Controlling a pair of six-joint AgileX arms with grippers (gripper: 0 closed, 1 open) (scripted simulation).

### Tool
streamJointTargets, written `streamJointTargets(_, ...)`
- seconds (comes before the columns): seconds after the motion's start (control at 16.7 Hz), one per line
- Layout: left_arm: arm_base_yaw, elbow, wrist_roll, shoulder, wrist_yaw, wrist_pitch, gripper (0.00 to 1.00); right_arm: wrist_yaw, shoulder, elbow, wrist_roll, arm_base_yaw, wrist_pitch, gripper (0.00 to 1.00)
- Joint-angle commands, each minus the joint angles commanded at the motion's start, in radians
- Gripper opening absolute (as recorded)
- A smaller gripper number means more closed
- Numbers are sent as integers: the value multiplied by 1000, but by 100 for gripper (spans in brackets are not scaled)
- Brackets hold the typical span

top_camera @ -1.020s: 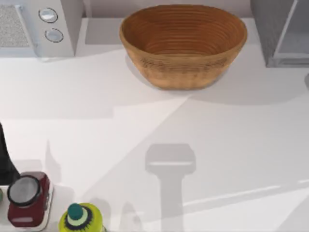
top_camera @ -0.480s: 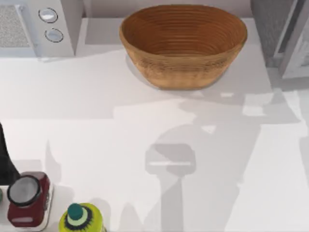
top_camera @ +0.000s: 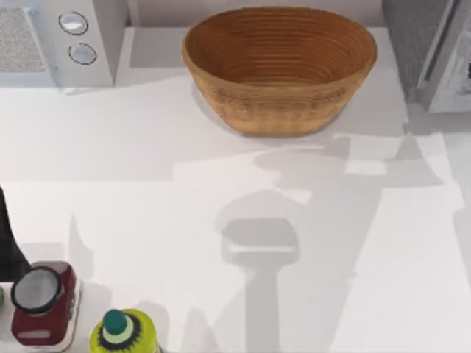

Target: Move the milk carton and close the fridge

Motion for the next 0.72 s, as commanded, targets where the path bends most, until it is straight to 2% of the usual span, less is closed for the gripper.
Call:
streamJointTargets(0.48,0,0,0,0,0,0,100,5,286,376,1,2,-63,100)
streamJointTargets(0.72,0,0,0,0,0,0,100,8,345,438,3,2,-86,100)
